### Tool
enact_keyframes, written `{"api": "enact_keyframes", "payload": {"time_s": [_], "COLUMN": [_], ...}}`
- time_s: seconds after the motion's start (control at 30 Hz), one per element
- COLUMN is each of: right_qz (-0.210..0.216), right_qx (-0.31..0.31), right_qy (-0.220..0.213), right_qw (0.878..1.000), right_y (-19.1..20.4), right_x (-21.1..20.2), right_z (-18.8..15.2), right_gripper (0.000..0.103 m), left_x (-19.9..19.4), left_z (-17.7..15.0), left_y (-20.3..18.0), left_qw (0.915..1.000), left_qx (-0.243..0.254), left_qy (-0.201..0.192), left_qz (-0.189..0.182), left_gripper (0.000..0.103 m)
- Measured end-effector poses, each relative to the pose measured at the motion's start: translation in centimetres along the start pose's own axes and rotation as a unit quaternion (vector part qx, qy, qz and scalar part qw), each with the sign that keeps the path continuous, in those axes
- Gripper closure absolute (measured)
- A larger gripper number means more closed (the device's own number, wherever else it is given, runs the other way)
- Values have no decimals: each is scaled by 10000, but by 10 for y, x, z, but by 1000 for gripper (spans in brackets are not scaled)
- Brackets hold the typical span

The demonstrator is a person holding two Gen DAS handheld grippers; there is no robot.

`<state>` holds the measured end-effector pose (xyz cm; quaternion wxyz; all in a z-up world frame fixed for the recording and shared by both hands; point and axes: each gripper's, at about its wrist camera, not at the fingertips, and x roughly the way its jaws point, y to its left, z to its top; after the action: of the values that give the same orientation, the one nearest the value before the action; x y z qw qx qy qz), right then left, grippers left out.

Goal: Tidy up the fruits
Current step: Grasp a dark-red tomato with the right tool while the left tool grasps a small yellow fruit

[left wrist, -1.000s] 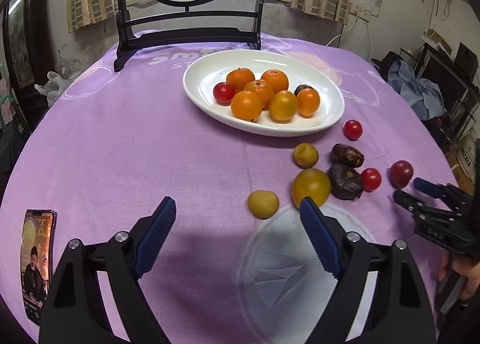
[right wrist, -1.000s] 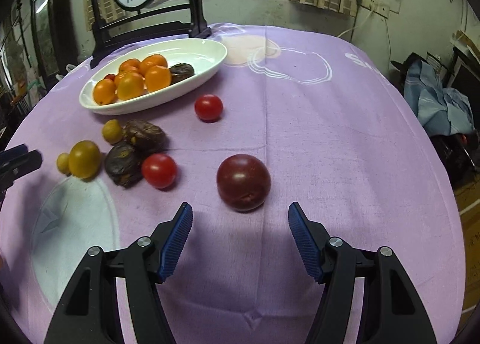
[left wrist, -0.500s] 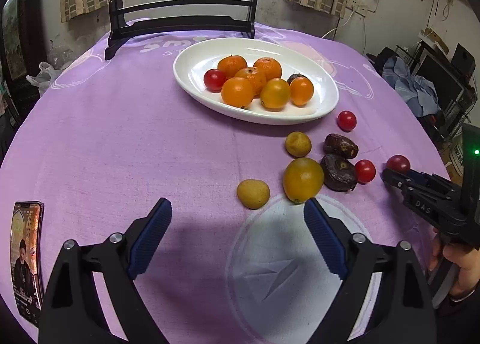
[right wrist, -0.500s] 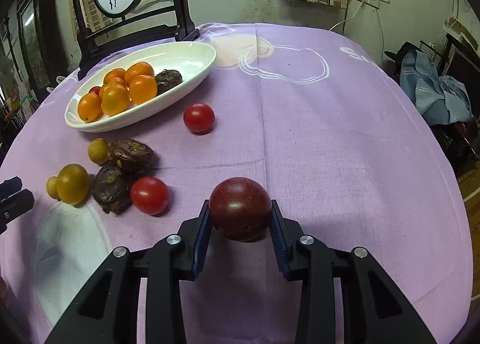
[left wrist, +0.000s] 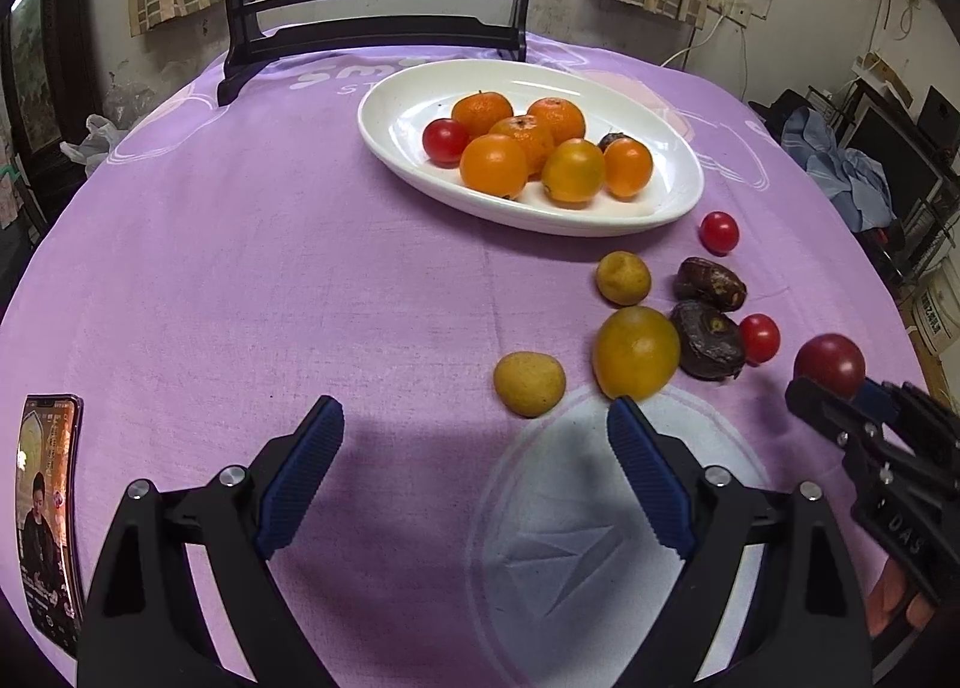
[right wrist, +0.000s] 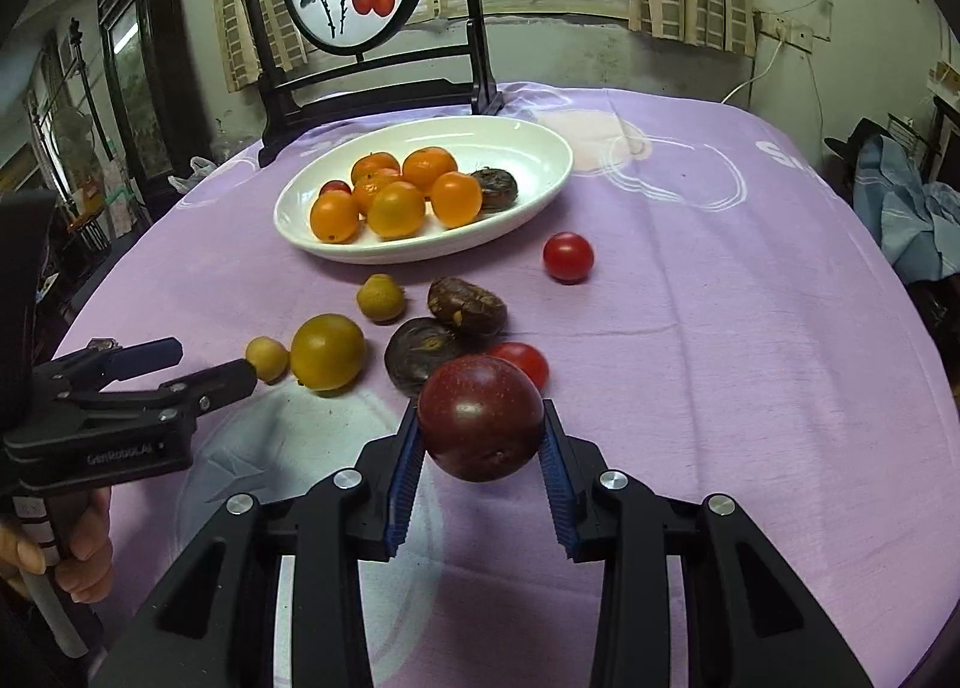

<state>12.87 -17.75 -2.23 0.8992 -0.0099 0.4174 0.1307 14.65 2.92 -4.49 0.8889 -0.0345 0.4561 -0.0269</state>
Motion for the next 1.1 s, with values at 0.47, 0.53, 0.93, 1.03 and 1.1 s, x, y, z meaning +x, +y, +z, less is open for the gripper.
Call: {"api": "enact_keyframes", "payload": {"time_s": [0.47, 0.53, 0.93, 1.03, 1.1], "right_qz": [171, 235, 433, 409, 410], "right_qx": [-22, -71, -266, -249, -221], "right_qy": [64, 38, 149, 128, 109], "right_qw": [9998, 9997, 9986, 9988, 9989], "right_y": [-8, -5, 7, 6, 4], "right_x": [9, 7, 12, 12, 11], "right_z": [-5, -4, -4, -3, -3], "right_gripper": [65, 65, 65, 65, 65], "left_x": [22, 22, 17, 16, 14], "left_z": [-1, 0, 0, -1, -2], "left_y": [-10, -13, -17, -17, -19], "left_qw": [9996, 9995, 9990, 9990, 9988], "left_qx": [273, 327, 423, 404, 454], "left_qy": [72, 10, -122, -112, -149], "left_qz": [27, 4, -23, -123, -114], "left_gripper": [46, 52, 75, 75, 75]}}
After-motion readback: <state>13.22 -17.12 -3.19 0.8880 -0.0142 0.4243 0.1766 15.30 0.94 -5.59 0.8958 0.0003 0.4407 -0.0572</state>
